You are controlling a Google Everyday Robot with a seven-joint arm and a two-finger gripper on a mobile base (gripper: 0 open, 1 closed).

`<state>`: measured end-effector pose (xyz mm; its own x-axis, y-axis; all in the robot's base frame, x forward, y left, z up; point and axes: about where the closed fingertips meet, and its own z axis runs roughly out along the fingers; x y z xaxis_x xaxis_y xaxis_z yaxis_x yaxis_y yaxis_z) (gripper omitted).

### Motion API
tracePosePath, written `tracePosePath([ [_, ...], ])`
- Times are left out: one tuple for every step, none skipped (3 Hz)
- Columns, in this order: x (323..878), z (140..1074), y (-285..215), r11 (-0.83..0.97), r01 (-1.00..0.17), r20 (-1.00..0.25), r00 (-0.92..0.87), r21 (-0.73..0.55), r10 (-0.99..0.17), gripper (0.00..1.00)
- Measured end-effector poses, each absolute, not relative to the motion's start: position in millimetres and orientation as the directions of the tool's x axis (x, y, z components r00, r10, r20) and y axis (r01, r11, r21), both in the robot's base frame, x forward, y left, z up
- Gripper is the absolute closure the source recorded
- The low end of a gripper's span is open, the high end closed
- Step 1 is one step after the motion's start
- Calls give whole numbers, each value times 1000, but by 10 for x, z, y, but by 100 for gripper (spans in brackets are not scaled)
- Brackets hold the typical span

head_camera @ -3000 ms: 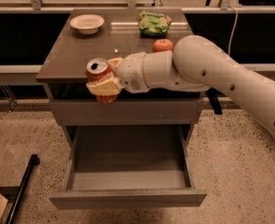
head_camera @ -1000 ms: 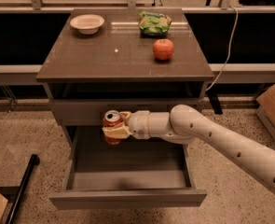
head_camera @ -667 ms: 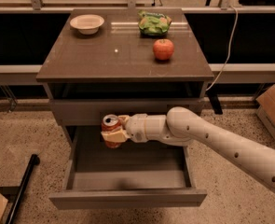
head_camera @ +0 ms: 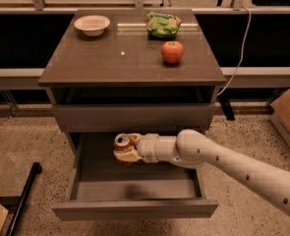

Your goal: Place coke can into middle drawer

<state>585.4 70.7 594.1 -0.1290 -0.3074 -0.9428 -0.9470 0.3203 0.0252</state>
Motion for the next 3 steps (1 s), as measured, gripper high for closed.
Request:
tracePosePath([
  [5883, 5559, 538, 328, -945, -950, -106, 4, -293, 100],
  [5930, 5117, 348, 312, -949, -959, -123, 38, -256, 100],
  [5949, 4817, 268, 287, -955, -950, -157, 77, -269, 100],
])
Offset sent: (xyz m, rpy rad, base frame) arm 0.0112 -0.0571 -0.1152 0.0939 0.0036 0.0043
